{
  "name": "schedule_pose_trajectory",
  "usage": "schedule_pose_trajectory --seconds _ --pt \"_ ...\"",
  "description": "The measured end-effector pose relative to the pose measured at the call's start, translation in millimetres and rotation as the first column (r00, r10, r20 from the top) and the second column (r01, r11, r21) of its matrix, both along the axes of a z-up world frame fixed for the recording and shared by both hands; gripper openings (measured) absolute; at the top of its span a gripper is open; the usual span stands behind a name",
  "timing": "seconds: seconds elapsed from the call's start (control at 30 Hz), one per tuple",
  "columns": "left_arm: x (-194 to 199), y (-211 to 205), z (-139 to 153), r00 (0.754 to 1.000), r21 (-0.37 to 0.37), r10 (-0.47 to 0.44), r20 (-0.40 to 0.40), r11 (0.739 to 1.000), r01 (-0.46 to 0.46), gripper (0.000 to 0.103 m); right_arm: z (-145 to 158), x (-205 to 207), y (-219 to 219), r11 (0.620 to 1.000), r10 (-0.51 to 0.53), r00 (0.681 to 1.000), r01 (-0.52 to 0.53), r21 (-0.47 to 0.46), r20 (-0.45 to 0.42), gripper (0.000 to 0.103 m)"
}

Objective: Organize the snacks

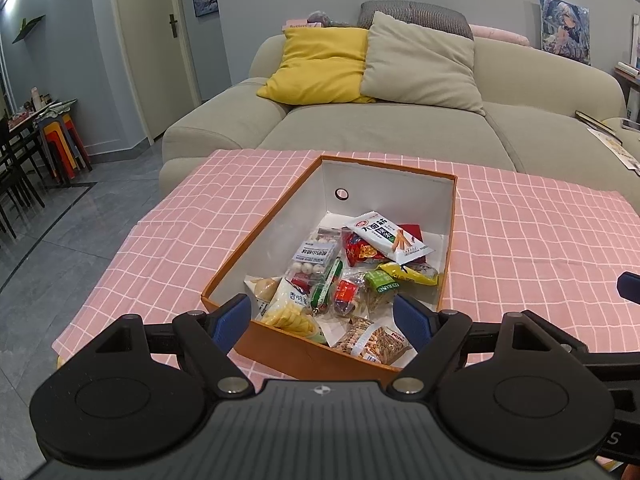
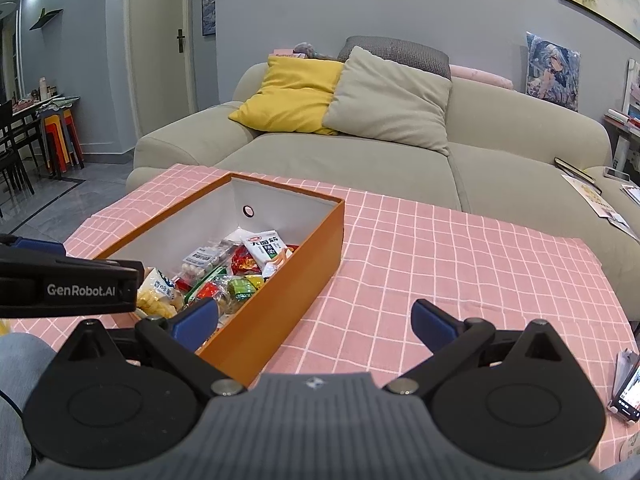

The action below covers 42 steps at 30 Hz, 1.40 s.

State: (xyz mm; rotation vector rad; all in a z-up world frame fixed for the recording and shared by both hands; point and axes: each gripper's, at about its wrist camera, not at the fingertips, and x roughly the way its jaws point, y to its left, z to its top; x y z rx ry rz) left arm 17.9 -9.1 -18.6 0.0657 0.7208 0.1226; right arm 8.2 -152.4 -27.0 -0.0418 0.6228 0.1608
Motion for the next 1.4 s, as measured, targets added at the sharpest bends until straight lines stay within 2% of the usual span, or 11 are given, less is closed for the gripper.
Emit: schedule_pose_trajectory --seconds 1.4 --pt "-1.7 0.2 3.7 1.000 -0.004 0.003 0.007 1.000 -0.003 0.095 1.1 -1.7 1.0 1.000 0.016 1.000 -0.016 0.002 0.008 0.099"
